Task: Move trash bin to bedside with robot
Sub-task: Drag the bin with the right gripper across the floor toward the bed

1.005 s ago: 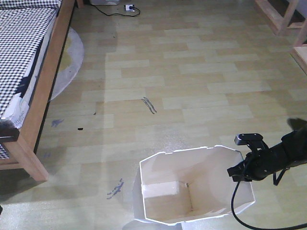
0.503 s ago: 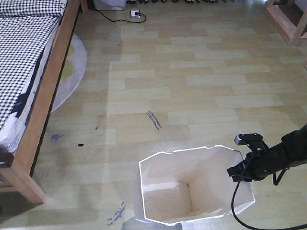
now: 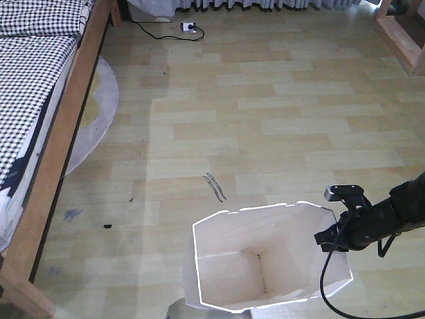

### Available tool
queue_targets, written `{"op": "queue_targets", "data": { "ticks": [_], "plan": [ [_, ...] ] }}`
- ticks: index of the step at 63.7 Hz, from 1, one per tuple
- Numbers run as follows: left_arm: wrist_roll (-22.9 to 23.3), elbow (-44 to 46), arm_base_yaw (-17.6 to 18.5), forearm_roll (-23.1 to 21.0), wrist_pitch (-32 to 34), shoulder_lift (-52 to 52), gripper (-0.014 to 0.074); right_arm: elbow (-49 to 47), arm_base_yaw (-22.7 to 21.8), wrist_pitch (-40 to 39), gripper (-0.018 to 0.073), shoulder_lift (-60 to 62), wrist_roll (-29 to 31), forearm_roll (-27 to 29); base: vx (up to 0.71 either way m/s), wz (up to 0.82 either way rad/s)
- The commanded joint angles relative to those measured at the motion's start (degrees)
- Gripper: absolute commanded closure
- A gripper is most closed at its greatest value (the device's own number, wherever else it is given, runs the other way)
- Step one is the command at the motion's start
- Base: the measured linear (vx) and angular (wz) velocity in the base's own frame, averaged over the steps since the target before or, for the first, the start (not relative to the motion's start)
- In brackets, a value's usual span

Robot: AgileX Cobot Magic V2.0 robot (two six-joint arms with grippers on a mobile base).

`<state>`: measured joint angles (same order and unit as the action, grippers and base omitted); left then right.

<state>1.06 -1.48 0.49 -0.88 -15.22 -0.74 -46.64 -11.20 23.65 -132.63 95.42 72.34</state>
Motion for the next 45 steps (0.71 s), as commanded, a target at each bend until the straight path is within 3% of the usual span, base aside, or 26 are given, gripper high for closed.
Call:
{"op": "queue_targets", "data": {
  "ticks": [1, 45],
  "plan": [
    [0.25, -1.07, 0.17, -0.18, 3.97, -0.81, 0.0602, -0.27, -0.09, 10.91, 0.0564, 3.80, -0.02, 1.61, 0.27, 0.01],
    [0.25, -1.07, 0.17, -0.18, 3.97, -0.81, 0.0602, -0.27, -0.09, 11.03, 0.0564, 3.80, -0.02, 1.66, 0.30, 0.02]
  ]
}}
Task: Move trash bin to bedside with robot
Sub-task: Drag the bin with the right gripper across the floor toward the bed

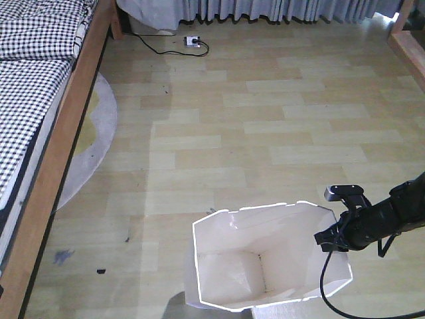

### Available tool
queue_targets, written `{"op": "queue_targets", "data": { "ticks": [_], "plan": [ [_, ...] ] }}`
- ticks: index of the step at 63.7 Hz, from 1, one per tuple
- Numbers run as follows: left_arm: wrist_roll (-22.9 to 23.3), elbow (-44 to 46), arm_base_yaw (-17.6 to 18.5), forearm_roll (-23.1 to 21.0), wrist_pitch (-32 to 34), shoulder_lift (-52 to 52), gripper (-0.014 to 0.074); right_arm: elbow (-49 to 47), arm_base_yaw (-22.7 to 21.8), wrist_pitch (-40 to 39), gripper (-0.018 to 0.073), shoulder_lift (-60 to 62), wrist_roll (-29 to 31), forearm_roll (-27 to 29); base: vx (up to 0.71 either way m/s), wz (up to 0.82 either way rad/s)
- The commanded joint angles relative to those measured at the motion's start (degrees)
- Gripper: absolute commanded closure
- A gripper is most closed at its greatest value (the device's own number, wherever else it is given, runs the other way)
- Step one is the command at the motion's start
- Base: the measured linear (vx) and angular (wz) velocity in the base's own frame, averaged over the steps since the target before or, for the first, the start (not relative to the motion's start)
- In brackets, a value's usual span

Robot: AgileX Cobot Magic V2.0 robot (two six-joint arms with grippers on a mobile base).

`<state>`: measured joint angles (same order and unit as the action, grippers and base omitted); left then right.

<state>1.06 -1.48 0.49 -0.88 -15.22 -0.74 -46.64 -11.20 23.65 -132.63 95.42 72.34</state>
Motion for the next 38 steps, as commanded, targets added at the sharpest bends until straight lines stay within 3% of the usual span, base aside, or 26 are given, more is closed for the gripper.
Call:
{"op": "queue_targets", "data": {
  "ticks": [1, 38],
  "plan": [
    [0.25, -1.07, 0.17, -0.18, 3.97, -0.81, 0.0602, -0.27, -0.09, 11.03, 0.0564, 3.80, -0.02, 1.66, 0.31, 0.05],
    [0.25, -1.07, 0.17, -0.18, 3.97, -0.81, 0.0602, -0.27, -0.09, 11.09, 0.0564, 3.80, -0.02, 1.66, 0.30, 0.03]
  ]
}}
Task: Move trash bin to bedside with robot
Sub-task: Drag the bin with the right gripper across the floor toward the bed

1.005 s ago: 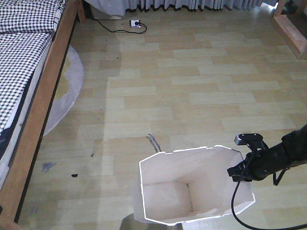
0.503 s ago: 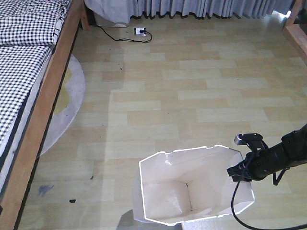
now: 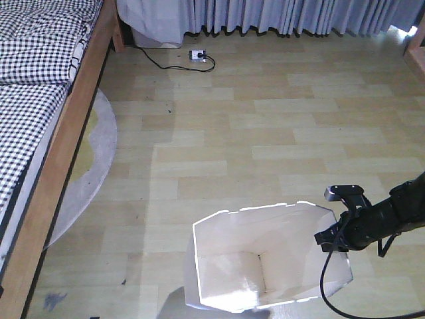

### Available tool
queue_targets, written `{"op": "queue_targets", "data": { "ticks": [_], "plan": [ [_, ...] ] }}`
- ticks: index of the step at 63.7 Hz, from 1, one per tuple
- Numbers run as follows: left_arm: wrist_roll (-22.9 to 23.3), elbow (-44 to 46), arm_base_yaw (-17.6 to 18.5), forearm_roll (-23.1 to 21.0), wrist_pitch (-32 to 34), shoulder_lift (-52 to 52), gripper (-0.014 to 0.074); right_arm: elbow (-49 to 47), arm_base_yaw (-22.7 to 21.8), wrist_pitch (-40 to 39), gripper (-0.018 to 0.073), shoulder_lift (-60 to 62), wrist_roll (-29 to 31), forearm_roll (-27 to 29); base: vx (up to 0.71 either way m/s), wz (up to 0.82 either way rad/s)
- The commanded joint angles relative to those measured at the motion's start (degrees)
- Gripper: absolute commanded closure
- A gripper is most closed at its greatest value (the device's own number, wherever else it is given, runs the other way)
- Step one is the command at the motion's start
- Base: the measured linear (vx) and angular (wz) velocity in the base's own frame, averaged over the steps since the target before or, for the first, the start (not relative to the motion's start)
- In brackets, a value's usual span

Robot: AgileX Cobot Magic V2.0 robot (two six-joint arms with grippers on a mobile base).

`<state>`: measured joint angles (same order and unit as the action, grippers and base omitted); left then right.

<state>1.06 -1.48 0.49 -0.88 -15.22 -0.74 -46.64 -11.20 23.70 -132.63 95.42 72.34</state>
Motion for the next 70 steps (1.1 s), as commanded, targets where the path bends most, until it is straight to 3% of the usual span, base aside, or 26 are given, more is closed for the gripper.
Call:
{"op": "queue_targets", "data": {
  "ticks": [1, 70],
  "plan": [
    [0.25, -1.07, 0.17, -0.18, 3.97, -0.81, 0.0602, -0.27, -0.09, 11.04, 0.0564, 3.80, -0.02, 1.66, 0.28, 0.02],
    [0.25, -1.07, 0.17, -0.18, 3.97, -0.81, 0.0602, -0.27, -0.09, 11.04, 0.0564, 3.80, -0.02, 1.66, 0.28, 0.00]
  ]
}}
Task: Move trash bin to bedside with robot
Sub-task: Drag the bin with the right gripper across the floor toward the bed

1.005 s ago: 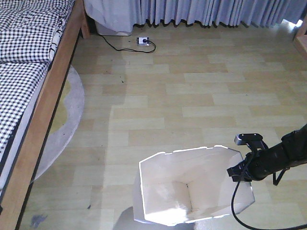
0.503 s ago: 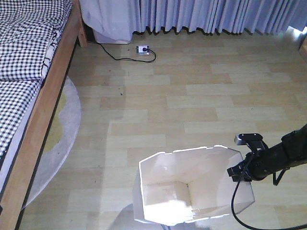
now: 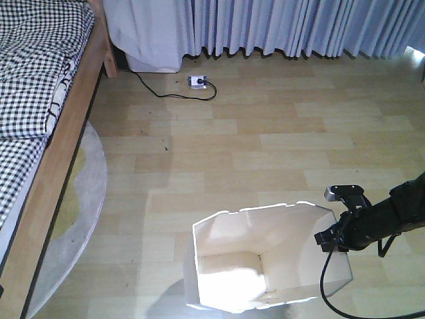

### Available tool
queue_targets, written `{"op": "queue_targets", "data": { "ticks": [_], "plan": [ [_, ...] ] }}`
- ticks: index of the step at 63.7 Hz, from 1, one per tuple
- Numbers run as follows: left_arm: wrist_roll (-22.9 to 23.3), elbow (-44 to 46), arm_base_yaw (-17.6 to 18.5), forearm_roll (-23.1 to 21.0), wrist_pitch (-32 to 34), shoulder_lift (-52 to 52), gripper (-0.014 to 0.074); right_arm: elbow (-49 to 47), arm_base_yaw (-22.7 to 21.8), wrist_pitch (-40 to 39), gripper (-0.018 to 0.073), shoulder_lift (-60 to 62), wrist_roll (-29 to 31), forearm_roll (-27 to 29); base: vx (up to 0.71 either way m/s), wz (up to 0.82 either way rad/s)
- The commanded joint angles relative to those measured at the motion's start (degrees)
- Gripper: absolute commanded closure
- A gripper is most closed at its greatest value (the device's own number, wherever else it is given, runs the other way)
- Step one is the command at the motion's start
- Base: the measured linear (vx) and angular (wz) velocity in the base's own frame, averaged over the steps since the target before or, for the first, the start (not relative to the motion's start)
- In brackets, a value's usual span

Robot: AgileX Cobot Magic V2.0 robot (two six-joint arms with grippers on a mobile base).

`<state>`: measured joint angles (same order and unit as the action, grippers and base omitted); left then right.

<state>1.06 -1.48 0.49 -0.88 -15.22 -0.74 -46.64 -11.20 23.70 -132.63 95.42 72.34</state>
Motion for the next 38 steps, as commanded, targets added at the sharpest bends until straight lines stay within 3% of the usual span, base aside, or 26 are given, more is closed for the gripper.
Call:
{"op": "queue_targets", "data": {
  "ticks": [1, 38],
  "plan": [
    [0.25, -1.07, 0.17, -0.18, 3.97, -0.81, 0.0602, -0.27, -0.09, 11.04, 0.0564, 3.80, -0.02, 1.66, 0.29, 0.02],
    [0.25, -1.07, 0.17, -0.18, 3.97, -0.81, 0.0602, -0.27, -0.09, 11.04, 0.0564, 3.80, -0.02, 1.66, 0.27, 0.06]
  ]
}}
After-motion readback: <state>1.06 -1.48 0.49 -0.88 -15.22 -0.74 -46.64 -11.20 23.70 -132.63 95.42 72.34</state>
